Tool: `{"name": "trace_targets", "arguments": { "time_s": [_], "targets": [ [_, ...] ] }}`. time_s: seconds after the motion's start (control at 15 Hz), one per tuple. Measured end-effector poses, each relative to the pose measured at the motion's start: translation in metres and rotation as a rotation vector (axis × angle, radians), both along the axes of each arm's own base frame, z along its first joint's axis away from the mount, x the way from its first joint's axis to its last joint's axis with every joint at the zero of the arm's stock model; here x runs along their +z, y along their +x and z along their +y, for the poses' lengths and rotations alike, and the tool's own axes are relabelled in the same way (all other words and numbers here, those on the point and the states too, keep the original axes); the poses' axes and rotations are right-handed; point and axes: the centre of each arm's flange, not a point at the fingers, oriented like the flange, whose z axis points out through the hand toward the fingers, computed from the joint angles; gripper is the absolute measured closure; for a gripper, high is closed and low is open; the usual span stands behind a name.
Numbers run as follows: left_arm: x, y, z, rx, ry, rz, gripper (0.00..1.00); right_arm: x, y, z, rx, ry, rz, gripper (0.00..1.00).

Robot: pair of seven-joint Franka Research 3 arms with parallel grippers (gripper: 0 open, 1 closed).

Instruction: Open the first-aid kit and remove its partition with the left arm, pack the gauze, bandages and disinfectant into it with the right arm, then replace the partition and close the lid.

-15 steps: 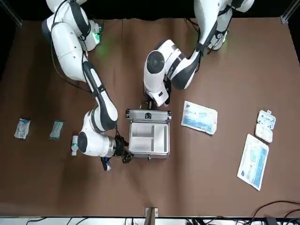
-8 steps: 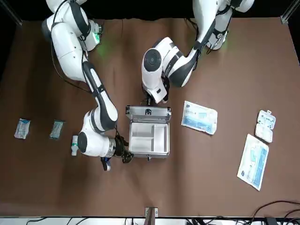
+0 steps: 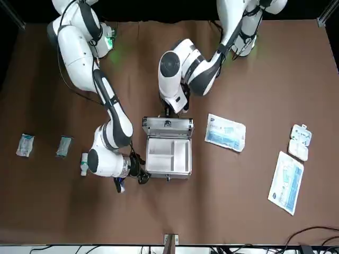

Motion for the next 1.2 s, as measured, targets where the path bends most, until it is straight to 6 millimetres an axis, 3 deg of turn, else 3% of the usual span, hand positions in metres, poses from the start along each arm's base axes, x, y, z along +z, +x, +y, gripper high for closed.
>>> {"name": "trace_targets", "arguments": {
  "time_s": [0.6,0.73,1.0,1.2],
  "targets": [
    [0.016,-0.002,0.000,0.000,0.001,-0.020,0.18,0.001,0.000,0.000,0.002,0.002,0.005,0.29],
    [0.035,-0.009,-0.002,-0.009,-0.002,-0.020,0.18,0.001,0.000,0.000,0.002,0.001,0.005,0.29],
    [0.096,-0.040,-0.001,-0.027,0.005,-0.032,0.15,0.000,0.000,-0.001,0.001,0.002,0.006,0.29],
    [0.117,-0.050,0.004,-0.037,0.023,-0.026,0.14,0.000,0.000,-0.001,0.001,0.003,0.007,0.29]
  ]
}}
